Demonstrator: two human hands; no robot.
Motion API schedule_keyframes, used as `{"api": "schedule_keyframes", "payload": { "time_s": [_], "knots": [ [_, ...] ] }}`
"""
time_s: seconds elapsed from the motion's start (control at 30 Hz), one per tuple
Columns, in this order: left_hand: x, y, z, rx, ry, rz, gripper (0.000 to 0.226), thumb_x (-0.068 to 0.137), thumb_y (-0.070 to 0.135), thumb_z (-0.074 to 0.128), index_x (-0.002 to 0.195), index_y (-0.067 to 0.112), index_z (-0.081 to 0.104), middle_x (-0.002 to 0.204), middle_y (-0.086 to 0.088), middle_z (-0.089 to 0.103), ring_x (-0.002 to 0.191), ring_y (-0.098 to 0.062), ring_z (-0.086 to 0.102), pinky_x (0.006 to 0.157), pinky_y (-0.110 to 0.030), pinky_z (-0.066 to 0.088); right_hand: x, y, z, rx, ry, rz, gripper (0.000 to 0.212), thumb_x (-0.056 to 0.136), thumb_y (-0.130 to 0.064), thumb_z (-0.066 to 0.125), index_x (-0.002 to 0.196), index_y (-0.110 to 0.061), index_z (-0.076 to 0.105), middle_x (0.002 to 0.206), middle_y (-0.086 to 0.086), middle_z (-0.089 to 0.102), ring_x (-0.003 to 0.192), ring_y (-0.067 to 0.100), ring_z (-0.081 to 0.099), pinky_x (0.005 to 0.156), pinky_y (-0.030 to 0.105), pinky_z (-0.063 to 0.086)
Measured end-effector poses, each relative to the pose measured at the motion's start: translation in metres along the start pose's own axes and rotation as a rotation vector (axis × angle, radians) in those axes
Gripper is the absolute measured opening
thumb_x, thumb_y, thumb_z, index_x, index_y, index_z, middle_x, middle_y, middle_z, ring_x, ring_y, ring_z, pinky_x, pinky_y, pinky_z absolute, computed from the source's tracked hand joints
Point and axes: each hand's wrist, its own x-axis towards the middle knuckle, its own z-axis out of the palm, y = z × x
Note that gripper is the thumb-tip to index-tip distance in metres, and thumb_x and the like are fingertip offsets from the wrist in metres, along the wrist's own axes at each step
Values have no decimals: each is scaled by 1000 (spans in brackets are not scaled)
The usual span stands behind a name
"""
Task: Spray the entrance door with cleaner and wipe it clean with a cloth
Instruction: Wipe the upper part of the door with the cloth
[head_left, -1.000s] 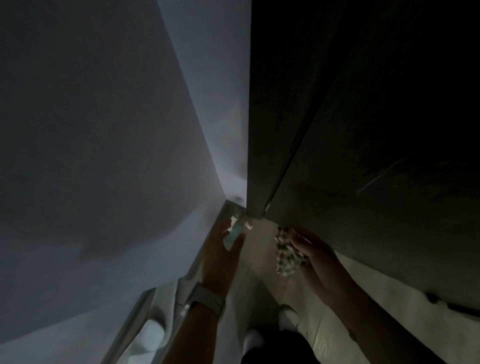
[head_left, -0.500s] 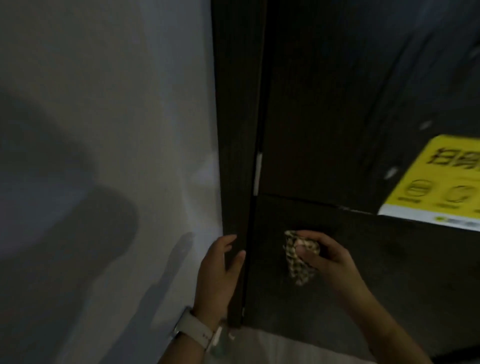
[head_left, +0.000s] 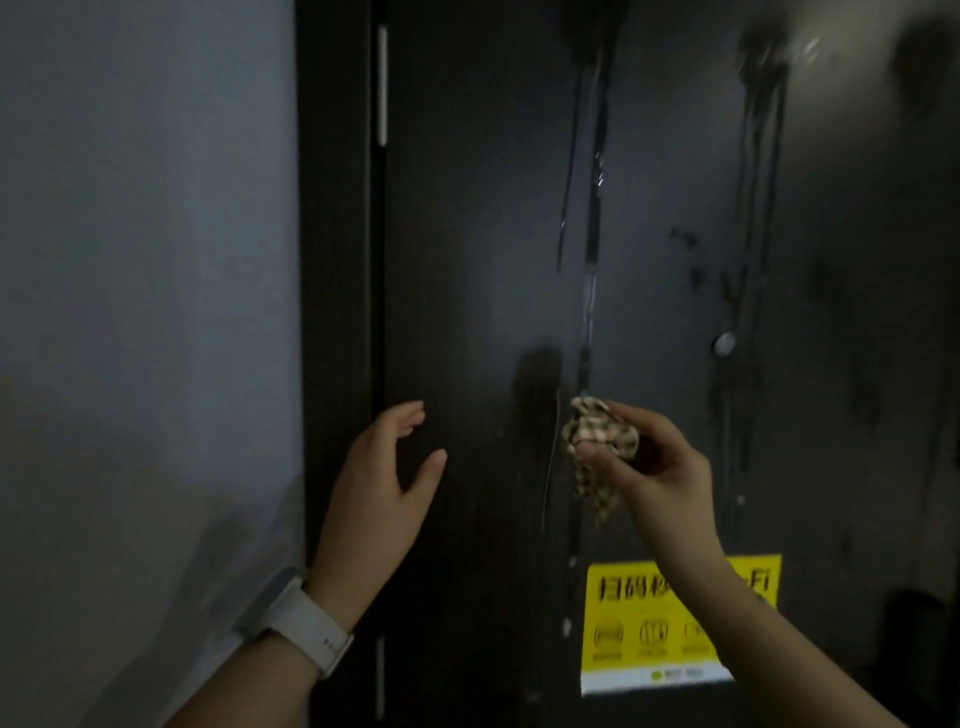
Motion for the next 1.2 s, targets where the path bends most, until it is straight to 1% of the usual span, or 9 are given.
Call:
{"api": "schedule_keyframes", "payload": {
  "time_s": [0.1, 0.2, 0.33, 0.5, 0.6, 0.87, 0.97, 1.1, 1.2],
  "knots": [
    [53, 24, -8, 105, 41, 120, 48, 91, 34, 57, 137, 29, 43, 139, 13, 43, 127, 3, 35, 102, -18, 30, 61, -14, -7, -106, 26, -205, 40, 72, -20, 82, 109, -11, 70, 106, 5, 66, 102, 17, 64, 91, 38, 53],
    [113, 49, -14, 271, 117, 279, 52, 92, 32, 55, 141, 21, 41, 148, 3, 37, 137, -8, 30, 109, -26, 25, 126, -29, -15, -216, 66, -375, 37, 75, -10, 80, 110, -9, 68, 109, 3, 58, 100, 1, 58, 86, 16, 50],
    [191, 74, -10, 460, 214, 424, 54, 96, 33, 50, 146, 18, 35, 156, -3, 27, 145, -19, 22, 115, -35, 18, 201, -47, -23, -377, 130, -536, 39, 79, -9, 77, 117, -9, 65, 112, -4, 53, 100, 3, 53, 89, 6, 43],
    [257, 75, 8, 645, 296, 485, 51, 100, 35, 38, 147, 18, 34, 159, -6, 21, 147, -22, 17, 119, -43, 12, 262, -44, -24, -476, 221, -484, 42, 85, -7, 70, 126, -10, 60, 116, -9, 46, 108, 4, 47, 99, 15, 40],
    [267, 60, 18, 766, 368, 467, 51, 102, 38, 25, 150, 21, 28, 161, -6, 18, 148, -21, 14, 120, -46, 12, 269, -30, -12, -416, 302, -508, 40, 86, -4, 68, 124, -12, 62, 113, -10, 47, 100, -8, 42, 98, 6, 38],
    [269, 49, 22, 819, 432, 520, 55, 99, 40, 24, 151, 21, 28, 161, -6, 20, 149, -21, 15, 120, -47, 13, 215, 6, 36, -787, -162, -1033, 45, 93, -32, 61, 129, -5, 59, 126, 8, 55, 112, 20, 53, 97, 27, 45],
    [270, 49, 23, 807, 444, 527, 55, 98, 39, 25, 150, 20, 30, 160, -7, 22, 148, -21, 17, 119, -48, 15, 239, -1, 20, -780, -91, -1031, 35, 96, -28, 56, 123, -8, 65, 121, 8, 59, 108, 17, 53, 95, 22, 43],
    [271, 48, 24, 811, 462, 540, 56, 98, 39, 25, 150, 20, 30, 159, -7, 23, 148, -22, 19, 119, -48, 15, 296, -35, -5, -666, 282, -735, 29, 95, -18, 60, 123, -11, 64, 116, 2, 58, 107, 10, 51, 97, 22, 44],
    [272, 47, 25, 800, 476, 552, 56, 98, 39, 25, 150, 20, 31, 159, -8, 23, 148, -22, 19, 119, -49, 15, 295, -38, 22, -673, 209, -818, 27, 94, -13, 60, 121, -10, 66, 115, 5, 60, 106, 17, 55, 96, 31, 46]
  ]
}}
